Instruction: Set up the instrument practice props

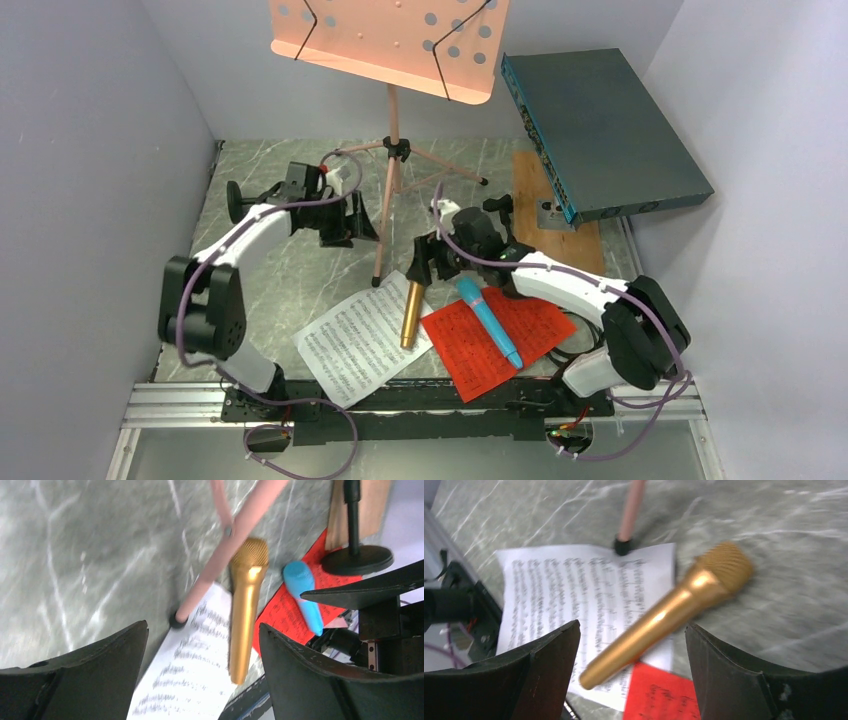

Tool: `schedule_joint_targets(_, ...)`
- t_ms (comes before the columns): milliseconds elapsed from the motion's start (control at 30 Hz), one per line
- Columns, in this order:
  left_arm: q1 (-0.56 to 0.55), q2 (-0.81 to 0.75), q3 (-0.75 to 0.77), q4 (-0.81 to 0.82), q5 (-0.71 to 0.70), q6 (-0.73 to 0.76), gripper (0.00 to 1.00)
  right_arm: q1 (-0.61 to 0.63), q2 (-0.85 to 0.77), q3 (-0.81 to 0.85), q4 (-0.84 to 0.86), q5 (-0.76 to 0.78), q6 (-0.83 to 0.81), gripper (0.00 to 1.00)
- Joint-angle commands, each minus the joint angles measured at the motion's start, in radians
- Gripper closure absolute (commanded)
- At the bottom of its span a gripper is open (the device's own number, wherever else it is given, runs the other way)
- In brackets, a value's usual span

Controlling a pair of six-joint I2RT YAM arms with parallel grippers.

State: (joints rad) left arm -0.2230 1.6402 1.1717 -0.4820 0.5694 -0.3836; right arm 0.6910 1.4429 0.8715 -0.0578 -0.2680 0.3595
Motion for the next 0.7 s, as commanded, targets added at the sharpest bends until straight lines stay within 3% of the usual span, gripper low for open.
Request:
schedule_joint_targets(0, 0.011, -0.191, -0.119, -0.147, -0.131, 0.019, 0.14, 0.103, -0.009, -0.030, 0.114, -0.052, 0.021, 0.21)
schedule_joint_targets(267, 0.009, -0.234, -0.381, 0.013, 0.028, -0.125, 0.11, 0.179, 0.077, -0.095, 0.225, -0.084, 0.075, 0.21)
schedule_joint_targets(500, -0.072, -0.087, -0.324, -0.044, -0.075, -0.060, 0.09, 0.179, 0.113, -0.145, 0.265, -0.099, 0.098, 0.23)
schedule_joint_targets(667, -0.144, -0.107, -0.341, -0.076, -0.095, -0.075, 0.10, 0.179, 0.105, -0.183, 0.283, -0.091, 0.112, 0.23)
